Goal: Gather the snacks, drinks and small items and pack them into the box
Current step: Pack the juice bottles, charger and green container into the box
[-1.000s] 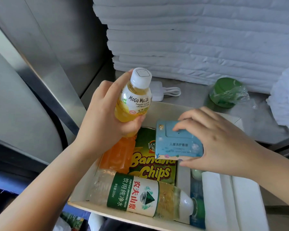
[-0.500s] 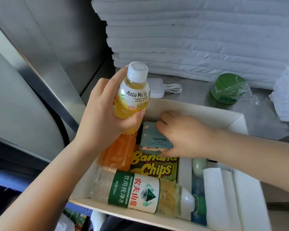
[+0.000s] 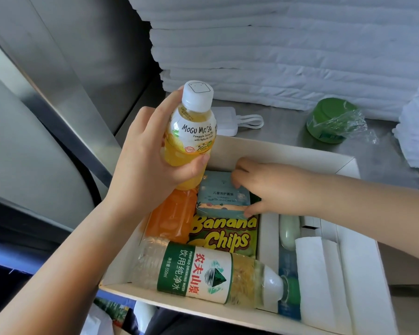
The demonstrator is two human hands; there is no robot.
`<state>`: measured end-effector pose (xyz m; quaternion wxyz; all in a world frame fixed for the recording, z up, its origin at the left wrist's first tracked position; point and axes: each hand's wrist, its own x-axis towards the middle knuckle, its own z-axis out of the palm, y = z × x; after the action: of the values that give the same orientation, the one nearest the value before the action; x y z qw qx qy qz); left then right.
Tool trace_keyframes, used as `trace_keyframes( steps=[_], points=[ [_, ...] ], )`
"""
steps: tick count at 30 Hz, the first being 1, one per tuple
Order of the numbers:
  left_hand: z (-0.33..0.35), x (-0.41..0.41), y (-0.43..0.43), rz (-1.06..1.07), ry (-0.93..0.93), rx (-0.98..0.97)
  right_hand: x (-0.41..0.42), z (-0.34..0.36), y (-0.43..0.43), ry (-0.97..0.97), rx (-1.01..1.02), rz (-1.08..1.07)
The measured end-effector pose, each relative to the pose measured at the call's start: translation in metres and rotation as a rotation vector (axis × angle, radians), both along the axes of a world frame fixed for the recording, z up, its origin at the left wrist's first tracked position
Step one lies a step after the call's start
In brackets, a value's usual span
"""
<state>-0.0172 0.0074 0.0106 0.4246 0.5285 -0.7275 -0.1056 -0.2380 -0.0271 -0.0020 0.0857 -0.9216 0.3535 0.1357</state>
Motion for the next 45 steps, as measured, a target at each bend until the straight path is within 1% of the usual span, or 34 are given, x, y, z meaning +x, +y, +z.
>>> trace_keyframes(
  steps=[3, 6, 8, 10, 13, 19, 26, 28, 30, 32, 33, 34, 37, 39, 42, 45],
  points=[
    [0.0, 0.001, 0.0, 0.0, 0.011, 0.007, 0.005, 0.0, -0.007, 0.031, 0.021, 0.037],
    [-0.001, 0.001, 0.0, -0.001, 0.007, 0.007, 0.006, -0.001, -0.008, 0.089, -0.019, 0.084],
    [-0.001, 0.002, 0.0, 0.002, 0.006, 0.008, 0.007, 0.001, -0.004, 0.092, -0.134, 0.184],
    [-0.001, 0.002, 0.0, 0.004, 0.014, 0.005, 0.008, -0.001, 0.0, 0.091, -0.269, 0.351],
    [-0.001, 0.002, -0.001, 0.0, 0.035, -0.003, 0.009, -0.009, 0.006, 0.076, -0.214, 0.457],
    [-0.002, 0.001, 0.0, -0.004, 0.059, -0.001, 0.009, -0.024, 0.011, 0.107, -0.256, 0.467],
    [0.0, -0.001, -0.001, -0.003, 0.053, -0.008, 0.011, -0.016, -0.003, 0.105, -0.256, 0.589],
    [0.0, -0.001, 0.0, -0.005, 0.082, 0.001, 0.013, -0.011, -0.006, 0.108, -0.197, 0.57],
    [0.002, 0.002, 0.004, -0.022, 0.195, 0.032, 0.015, -0.005, -0.008, 0.115, -0.058, 0.466],
    [0.005, 0.003, 0.01, -0.082, 0.333, 0.062, 0.012, 0.002, -0.007, -0.005, 0.125, 0.281],
    [0.007, 0.003, 0.013, -0.12, 0.378, 0.08, 0.009, 0.005, -0.007, -0.101, 0.182, 0.197],
    [0.009, 0.001, 0.015, -0.15, 0.384, 0.102, 0.005, 0.008, -0.006, -0.188, 0.201, 0.127],
    [0.013, -0.008, 0.018, -0.173, 0.26, 0.167, -0.007, 0.017, -0.002, -0.398, 0.21, -0.061],
    [0.014, -0.015, 0.018, -0.198, 0.224, 0.235, -0.012, 0.024, 0.004, -0.566, 0.257, -0.153],
    [0.016, -0.025, 0.014, -0.206, 0.155, 0.276, -0.013, 0.032, 0.01, -0.755, 0.296, -0.197],
    [0.019, -0.035, 0.009, -0.221, 0.102, 0.252, -0.016, 0.036, 0.009, -0.924, 0.347, -0.235]
  ],
)
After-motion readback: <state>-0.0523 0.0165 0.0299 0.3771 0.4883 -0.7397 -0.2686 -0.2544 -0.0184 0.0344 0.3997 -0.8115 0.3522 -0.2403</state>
